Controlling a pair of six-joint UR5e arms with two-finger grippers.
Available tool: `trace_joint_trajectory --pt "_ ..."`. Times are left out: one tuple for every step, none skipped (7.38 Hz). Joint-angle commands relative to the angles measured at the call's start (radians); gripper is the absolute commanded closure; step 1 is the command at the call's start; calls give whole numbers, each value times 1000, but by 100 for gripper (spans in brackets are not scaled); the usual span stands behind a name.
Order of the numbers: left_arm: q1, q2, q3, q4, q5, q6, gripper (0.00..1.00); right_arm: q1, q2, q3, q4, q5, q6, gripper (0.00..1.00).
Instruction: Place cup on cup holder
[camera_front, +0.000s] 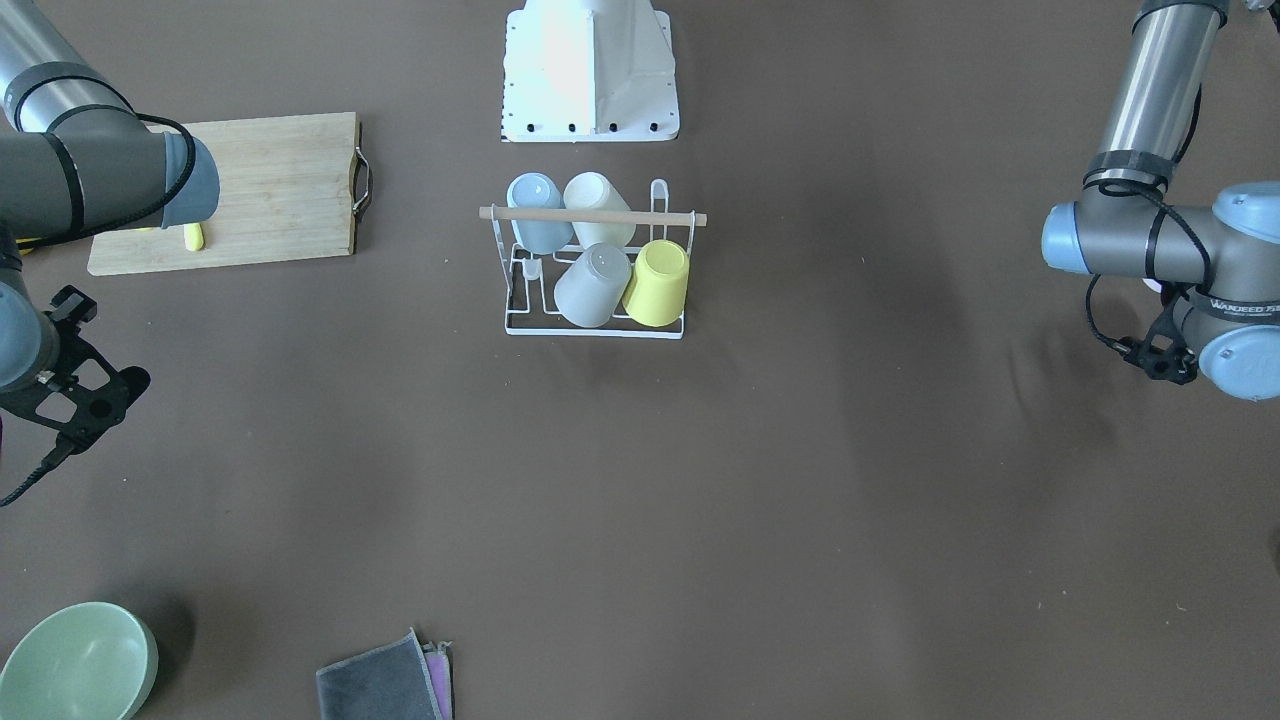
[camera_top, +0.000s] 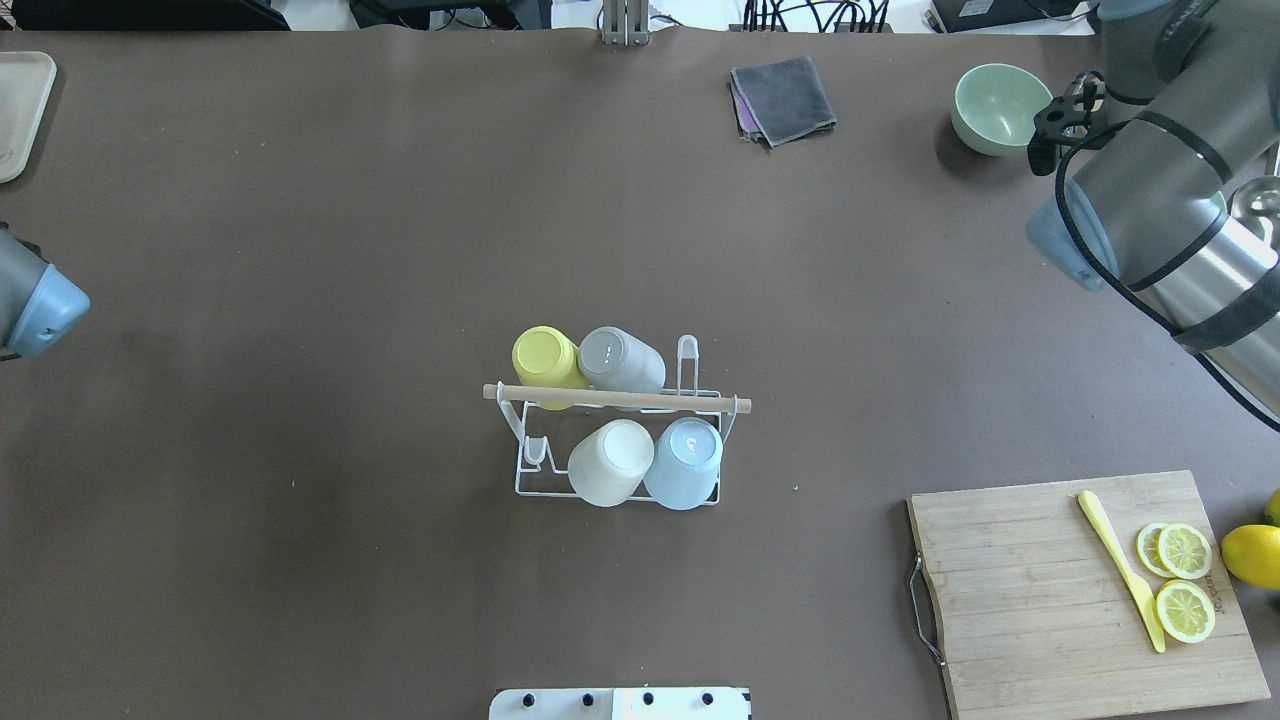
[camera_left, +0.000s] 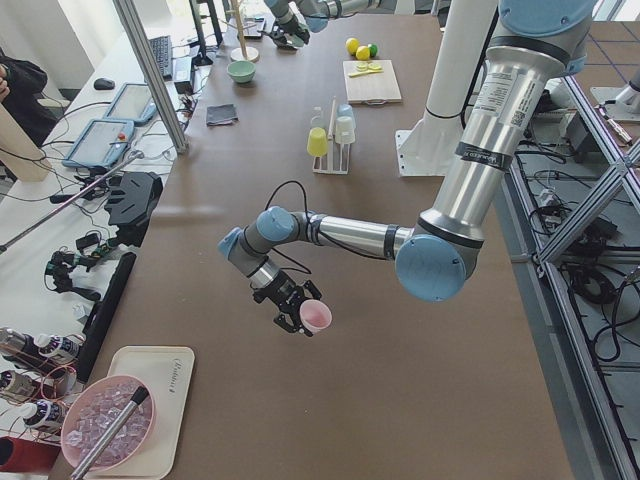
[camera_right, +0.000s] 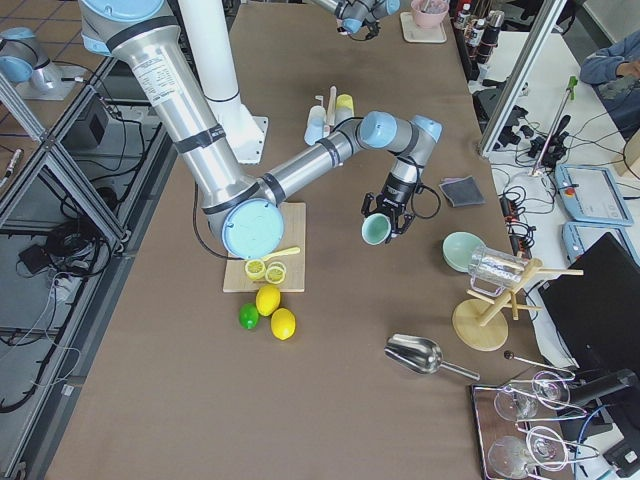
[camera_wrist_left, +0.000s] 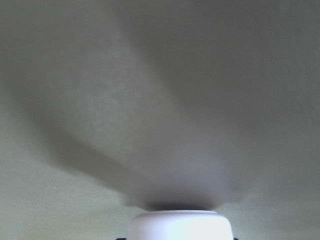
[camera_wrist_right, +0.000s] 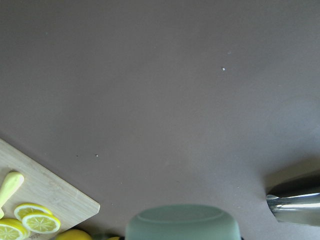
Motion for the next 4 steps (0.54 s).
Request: trace_joint_trajectory --pt "-54 -11 -144 34 3 6 100 22 -28 135 -2 8 -1 100" --pt "-52 -11 -160 31 1 0 100 19 -46 180 5 37 -2 100" --pt "-52 -14 -163 28 0 -8 100 18 -47 194 10 72 -7 100" --pt "-54 -31 -171 18 -5 -58 100 16 -43 208 18 80 -10 100"
